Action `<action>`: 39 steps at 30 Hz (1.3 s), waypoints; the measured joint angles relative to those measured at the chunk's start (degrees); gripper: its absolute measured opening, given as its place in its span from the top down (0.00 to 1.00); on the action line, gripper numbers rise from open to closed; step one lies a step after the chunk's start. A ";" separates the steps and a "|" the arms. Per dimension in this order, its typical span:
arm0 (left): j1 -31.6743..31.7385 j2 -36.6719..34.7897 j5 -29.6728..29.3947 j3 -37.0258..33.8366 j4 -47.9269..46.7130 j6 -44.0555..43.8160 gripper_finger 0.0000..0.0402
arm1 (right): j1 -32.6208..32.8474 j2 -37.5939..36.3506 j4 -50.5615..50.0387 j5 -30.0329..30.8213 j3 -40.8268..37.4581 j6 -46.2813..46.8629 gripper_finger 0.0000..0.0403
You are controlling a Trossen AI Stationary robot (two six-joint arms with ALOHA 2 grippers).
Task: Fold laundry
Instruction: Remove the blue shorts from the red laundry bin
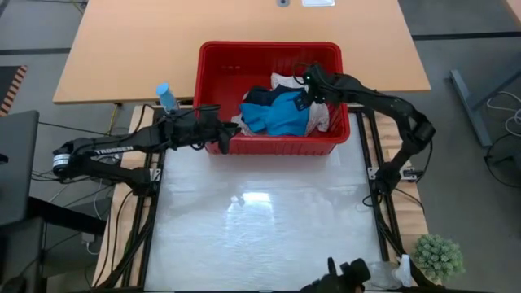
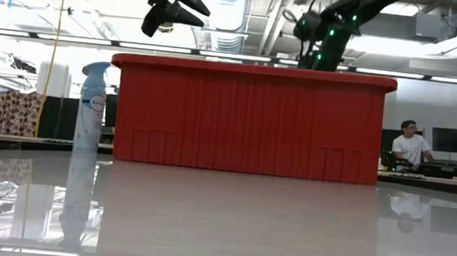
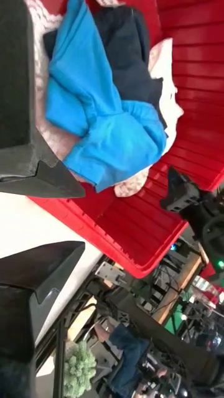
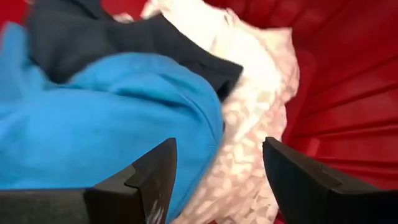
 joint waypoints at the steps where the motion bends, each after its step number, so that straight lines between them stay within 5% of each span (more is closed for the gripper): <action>1: 0.09 -0.06 -0.03 0.00 0.18 0.00 0.72 | -0.39 0.80 -0.03 -0.69 0.00 0.03 0.35; 16: 1.17 -0.37 -0.13 0.00 0.18 -1.22 0.72 | -2.84 10.45 0.20 -10.31 0.00 -0.14 0.38; 19: 1.17 -0.36 -0.19 0.00 0.18 -1.22 0.72 | -2.88 10.76 0.27 -13.27 0.00 -0.09 0.48; 26: 1.14 -0.33 -0.19 0.00 -0.02 -0.35 0.72 | -2.86 9.58 0.13 -13.77 0.74 -0.25 0.95; 39: 1.14 -0.29 -0.20 0.00 -1.17 4.01 0.72 | 3.59 8.72 -11.20 -15.00 18.58 -1.61 0.95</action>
